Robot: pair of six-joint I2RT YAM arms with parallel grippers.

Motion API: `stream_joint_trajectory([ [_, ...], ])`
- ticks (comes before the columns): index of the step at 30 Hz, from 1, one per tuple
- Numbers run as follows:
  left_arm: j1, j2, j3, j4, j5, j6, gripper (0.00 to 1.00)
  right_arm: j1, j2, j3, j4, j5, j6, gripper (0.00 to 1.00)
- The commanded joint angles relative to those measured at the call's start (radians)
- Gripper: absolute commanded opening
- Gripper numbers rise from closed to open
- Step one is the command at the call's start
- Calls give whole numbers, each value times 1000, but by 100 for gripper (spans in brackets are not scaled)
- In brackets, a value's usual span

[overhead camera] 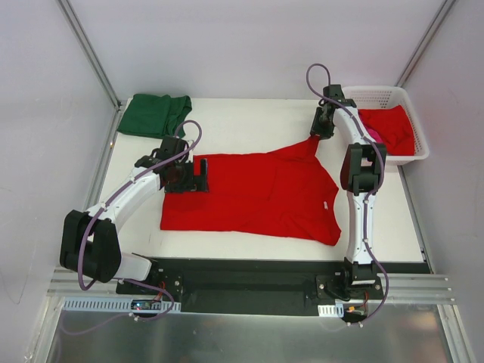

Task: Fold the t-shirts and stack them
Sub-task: Fold the tshirt

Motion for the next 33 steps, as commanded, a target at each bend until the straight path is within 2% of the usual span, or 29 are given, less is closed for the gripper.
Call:
stream_joint_trajectory([
  [1, -13, 4, 27, 2, -7, 14, 99, 0, 1, 45, -11, 19, 11, 36],
  [17, -13, 6, 18, 2, -9, 14, 99, 0, 3, 67, 6, -1, 28, 36],
  [25, -13, 14, 18, 3, -10, 14, 99, 0, -58, -24, 69, -5, 29, 36],
  [33, -13, 14, 16, 3, -12, 14, 99, 0, -28, 16, 47, -2, 32, 37],
])
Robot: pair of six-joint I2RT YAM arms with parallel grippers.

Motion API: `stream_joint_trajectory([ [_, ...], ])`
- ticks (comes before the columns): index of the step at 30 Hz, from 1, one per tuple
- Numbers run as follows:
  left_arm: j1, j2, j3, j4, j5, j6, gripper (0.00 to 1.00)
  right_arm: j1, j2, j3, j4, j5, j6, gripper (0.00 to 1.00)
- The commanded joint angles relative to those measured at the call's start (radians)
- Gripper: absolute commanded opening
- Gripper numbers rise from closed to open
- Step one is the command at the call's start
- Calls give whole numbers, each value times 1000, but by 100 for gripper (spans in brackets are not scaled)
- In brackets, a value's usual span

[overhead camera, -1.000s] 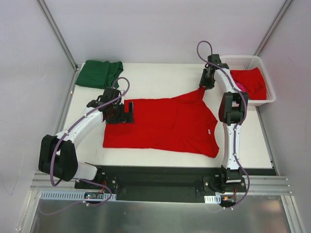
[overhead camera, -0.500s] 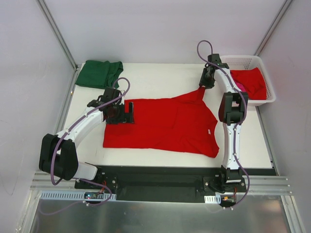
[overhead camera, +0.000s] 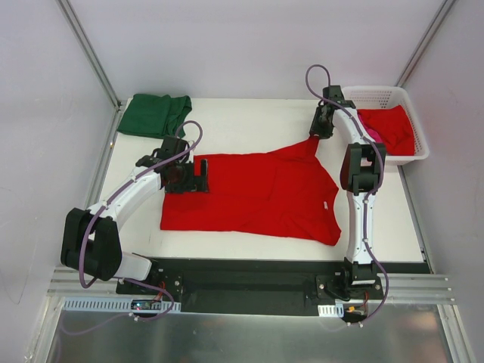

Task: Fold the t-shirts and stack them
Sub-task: Fold the tshirt

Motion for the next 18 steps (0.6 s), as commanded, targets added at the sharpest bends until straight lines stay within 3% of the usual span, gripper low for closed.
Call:
stream_joint_trajectory([
  [1, -13, 0, 18, 2, -11, 14, 99, 0, -31, 33, 3, -2, 14, 37],
  [7, -13, 5, 16, 2, -12, 15, 99, 0, -20, 38, -2, -4, 10, 33],
  [8, -11, 5, 16, 2, -12, 15, 99, 0, -19, 38, -5, -5, 8, 29],
  [9, -13, 5, 16, 2, -14, 15, 99, 0, -17, 36, -3, -5, 8, 17],
  [12, -13, 8, 18, 1, -12, 15, 99, 0, -11, 33, -7, -5, 8, 1],
  [18, -13, 9, 25, 2, -12, 15, 99, 0, -17, 19, -5, -5, 7, 1],
])
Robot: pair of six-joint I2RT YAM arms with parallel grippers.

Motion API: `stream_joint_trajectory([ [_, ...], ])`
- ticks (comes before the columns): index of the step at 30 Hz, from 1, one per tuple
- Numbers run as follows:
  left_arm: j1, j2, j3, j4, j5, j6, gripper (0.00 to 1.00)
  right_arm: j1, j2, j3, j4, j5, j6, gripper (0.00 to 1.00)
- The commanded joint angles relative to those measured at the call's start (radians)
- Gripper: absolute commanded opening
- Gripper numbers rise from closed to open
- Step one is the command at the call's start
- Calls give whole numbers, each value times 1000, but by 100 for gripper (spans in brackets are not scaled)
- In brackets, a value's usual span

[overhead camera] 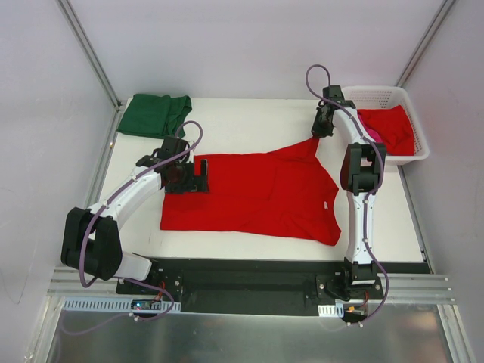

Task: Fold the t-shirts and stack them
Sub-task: Fold the tshirt

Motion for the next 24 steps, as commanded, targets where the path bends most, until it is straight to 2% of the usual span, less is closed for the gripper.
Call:
stream_joint_trajectory([
  [1, -13, 7, 28, 2, -15, 15, 99, 0, -23, 12, 3, -5, 2, 1],
  [6, -11, 9, 36, 1, -6, 12, 99, 0, -111, -102, 65, 0, -3, 1],
  [20, -13, 9, 42, 4, -3, 10, 99, 1, -232, -183, 92, 26, -24, 1],
  [21, -13, 6, 39, 6, -3, 10, 99, 1, -226, -176, 89, 26, -26, 2],
  [22, -13, 4, 38, 6, -4, 10, 99, 0, -218, -168, 79, 24, -24, 9],
  [23, -13, 3, 36, 6, -4, 12, 99, 1, -197, -145, 72, 20, -21, 27],
  [24, -11, 1, 30, 4, -6, 12, 99, 0, -189, -136, 63, 18, -20, 31],
])
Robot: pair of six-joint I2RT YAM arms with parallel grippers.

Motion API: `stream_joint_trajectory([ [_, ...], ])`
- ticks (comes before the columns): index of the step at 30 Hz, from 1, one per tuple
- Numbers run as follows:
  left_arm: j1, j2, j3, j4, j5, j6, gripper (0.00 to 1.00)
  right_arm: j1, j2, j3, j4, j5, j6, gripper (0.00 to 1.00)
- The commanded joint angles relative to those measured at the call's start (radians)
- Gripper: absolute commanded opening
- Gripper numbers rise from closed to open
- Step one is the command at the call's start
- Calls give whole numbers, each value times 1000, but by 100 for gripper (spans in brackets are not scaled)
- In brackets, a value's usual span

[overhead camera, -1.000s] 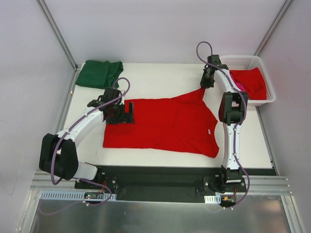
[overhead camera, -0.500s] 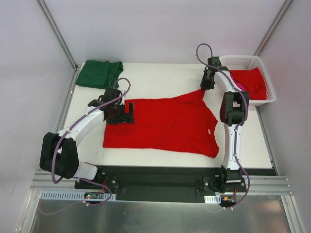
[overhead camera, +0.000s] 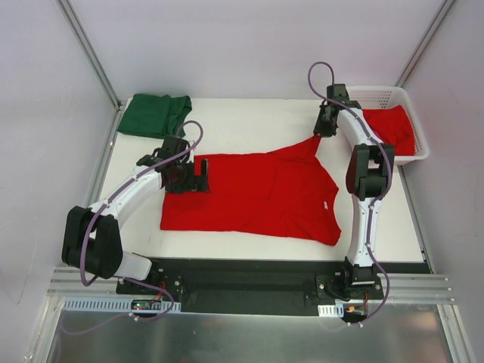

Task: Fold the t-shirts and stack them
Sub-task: Fold the tshirt

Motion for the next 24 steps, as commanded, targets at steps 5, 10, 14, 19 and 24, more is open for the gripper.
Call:
stream_joint_trajectory([
  [5, -13, -13, 18, 2, -12, 12, 99, 2, 18, 75, -16, 6, 5, 38],
  [10, -13, -4, 21, 2, -14, 13, 99, 2, 76, 146, -39, -3, 22, 39],
  [14, -11, 2, 24, 2, -14, 13, 99, 0, 121, 182, -61, -13, 39, 40],
  [19, -13, 2, 23, 1, -18, 15, 99, 2, 145, 193, -70, -5, 52, 39],
  [24, -11, 5, 24, 2, -18, 15, 99, 0, 154, 215, -85, 0, 50, 39],
])
